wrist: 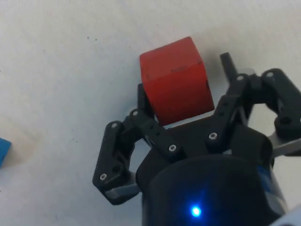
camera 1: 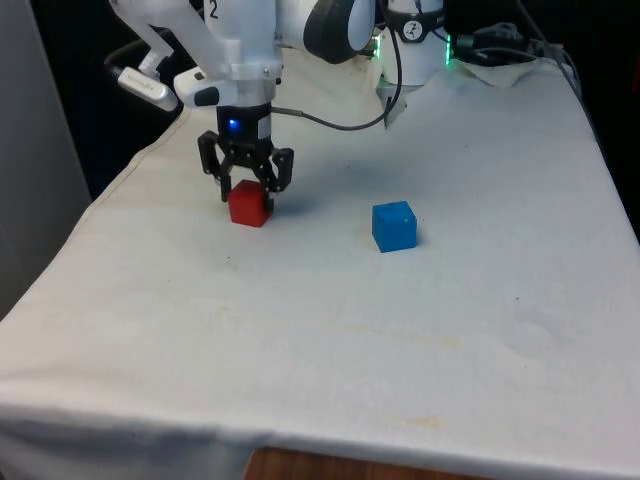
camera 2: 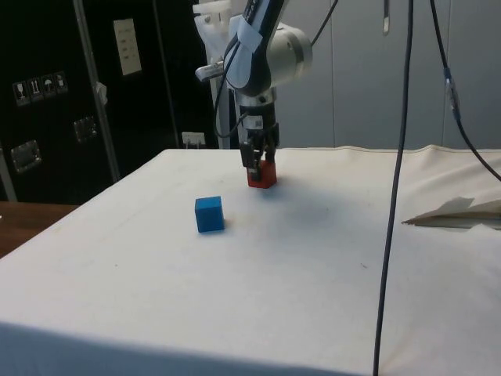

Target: Stack the two cubes.

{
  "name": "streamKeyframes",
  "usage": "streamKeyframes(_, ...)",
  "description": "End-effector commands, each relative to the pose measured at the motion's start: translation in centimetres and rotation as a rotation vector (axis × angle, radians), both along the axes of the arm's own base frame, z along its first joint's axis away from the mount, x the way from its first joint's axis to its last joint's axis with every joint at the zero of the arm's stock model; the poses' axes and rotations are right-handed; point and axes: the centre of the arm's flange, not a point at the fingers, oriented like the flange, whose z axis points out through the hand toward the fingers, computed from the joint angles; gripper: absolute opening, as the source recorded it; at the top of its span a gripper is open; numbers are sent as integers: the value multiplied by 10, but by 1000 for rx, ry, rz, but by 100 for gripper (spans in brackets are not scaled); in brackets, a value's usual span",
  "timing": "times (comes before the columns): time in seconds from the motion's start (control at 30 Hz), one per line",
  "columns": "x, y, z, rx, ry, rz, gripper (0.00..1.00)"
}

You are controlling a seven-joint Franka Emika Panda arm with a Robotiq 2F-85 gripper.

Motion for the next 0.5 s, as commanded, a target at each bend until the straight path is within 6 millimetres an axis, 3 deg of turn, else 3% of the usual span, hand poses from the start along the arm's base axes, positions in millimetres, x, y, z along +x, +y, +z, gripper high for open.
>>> streamKeyframes(0.0,1,0,-1,2,-8,-4,37)
streamKeyframes(0.07,0,0,0,0,0,-2,17)
streamKeyframes(0.1,1,-1,-1,2,-8,-6,17)
streamKeyframes(0.17,1,-1,-1,2,-9,-6,0)
streamKeyframes(0.47,2,1,0,1,-8,-8,1)
